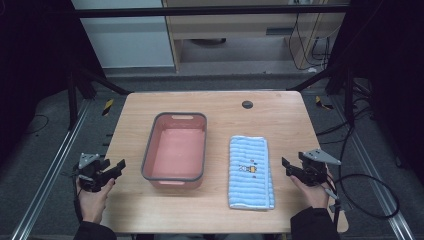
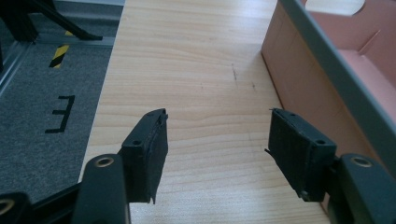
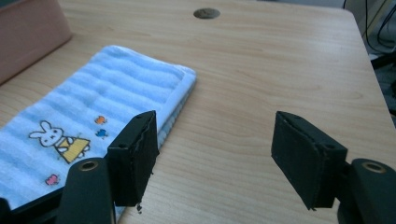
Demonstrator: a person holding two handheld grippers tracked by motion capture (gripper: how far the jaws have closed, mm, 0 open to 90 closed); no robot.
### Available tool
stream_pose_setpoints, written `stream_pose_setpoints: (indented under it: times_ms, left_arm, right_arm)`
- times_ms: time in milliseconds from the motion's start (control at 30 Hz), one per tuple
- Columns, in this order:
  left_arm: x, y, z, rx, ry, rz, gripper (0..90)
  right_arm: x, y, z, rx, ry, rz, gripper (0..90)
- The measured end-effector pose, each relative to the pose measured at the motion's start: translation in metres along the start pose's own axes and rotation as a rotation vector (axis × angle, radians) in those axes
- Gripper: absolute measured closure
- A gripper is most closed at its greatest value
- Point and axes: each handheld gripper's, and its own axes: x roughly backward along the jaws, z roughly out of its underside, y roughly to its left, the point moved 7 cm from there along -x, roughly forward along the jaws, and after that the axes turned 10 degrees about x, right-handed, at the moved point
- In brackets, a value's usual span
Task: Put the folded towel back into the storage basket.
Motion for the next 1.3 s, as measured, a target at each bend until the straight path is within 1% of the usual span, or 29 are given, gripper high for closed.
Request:
stream_pose_setpoints:
  times_ms: [33,100,200,300,400,433,467,500,567,633,800,867,900,1033,1067,1100,1133,1200,1233,1300]
  left_arm:
    - [0.001,-0.001,0.000,-0.004,0.000,0.002,38.5]
    - [0.003,-0.005,-0.001,-0.015,-0.001,0.005,39.0]
    - [0.007,-0.012,-0.004,-0.018,-0.005,0.024,38.5]
    - [0.011,-0.019,-0.008,-0.051,-0.013,0.038,38.1]
    - [0.014,-0.026,-0.009,-0.069,-0.014,0.047,37.7]
    - [0.014,-0.028,-0.009,-0.070,-0.012,0.049,37.4]
    - [0.014,-0.030,-0.009,-0.072,-0.010,0.052,36.9]
    - [0.015,-0.031,-0.009,-0.075,-0.010,0.052,36.4]
    - [0.016,-0.034,-0.011,-0.079,-0.016,0.057,35.4]
    - [0.018,-0.037,-0.013,-0.081,-0.025,0.062,35.4]
    - [0.022,-0.045,-0.015,-0.087,-0.027,0.077,34.9]
    - [0.024,-0.051,-0.016,-0.100,-0.033,0.083,34.9]
    - [0.025,-0.055,-0.018,-0.110,-0.037,0.091,34.9]
    - [0.026,-0.065,-0.020,-0.127,-0.044,0.105,34.5]
    - [0.027,-0.068,-0.021,-0.131,-0.047,0.109,34.5]
    - [0.027,-0.068,-0.021,-0.131,-0.047,0.109,34.5]
    - [0.027,-0.074,-0.022,-0.136,-0.046,0.119,34.5]
    - [0.028,-0.080,-0.024,-0.139,-0.055,0.129,34.4]
    - [0.030,-0.084,-0.025,-0.147,-0.060,0.136,34.4]
    - [0.031,-0.087,-0.026,-0.147,-0.063,0.140,34.4]
  right_arm:
    - [0.001,0.000,-0.001,0.005,-0.004,-0.001,32.0]
    - [0.003,0.001,-0.004,-0.002,-0.010,-0.008,32.9]
    - [0.005,0.002,-0.006,-0.003,-0.017,-0.012,33.1]
    - [0.009,0.003,-0.008,-0.029,-0.025,-0.024,33.0]
    - [0.011,0.006,-0.012,-0.024,-0.035,-0.038,32.7]
    - [0.012,0.006,-0.013,-0.016,-0.041,-0.039,32.6]
    - [0.013,0.007,-0.015,-0.024,-0.042,-0.047,32.6]
    - [0.013,0.008,-0.016,-0.013,-0.047,-0.048,32.6]
    - [0.014,0.009,-0.019,-0.008,-0.055,-0.054,32.6]
    - [0.015,0.009,-0.022,-0.009,-0.064,-0.048,33.0]
    - [0.016,0.007,-0.026,0.001,-0.066,-0.040,33.6]
    - [0.016,0.006,-0.028,-0.002,-0.066,-0.045,33.6]
    - [0.015,0.006,-0.029,0.002,-0.066,-0.041,33.6]
    - [0.015,0.004,-0.035,0.005,-0.076,-0.034,33.6]
    - [0.016,0.004,-0.036,0.001,-0.077,-0.034,33.6]
    - [0.016,0.004,-0.036,0.001,-0.077,-0.034,33.6]
    - [0.016,0.004,-0.038,0.001,-0.077,-0.039,33.6]
    - [0.017,0.003,-0.040,0.002,-0.078,-0.039,33.6]
    - [0.017,0.003,-0.041,0.002,-0.081,-0.040,33.6]
    - [0.019,0.001,-0.044,-0.001,-0.086,-0.039,33.8]
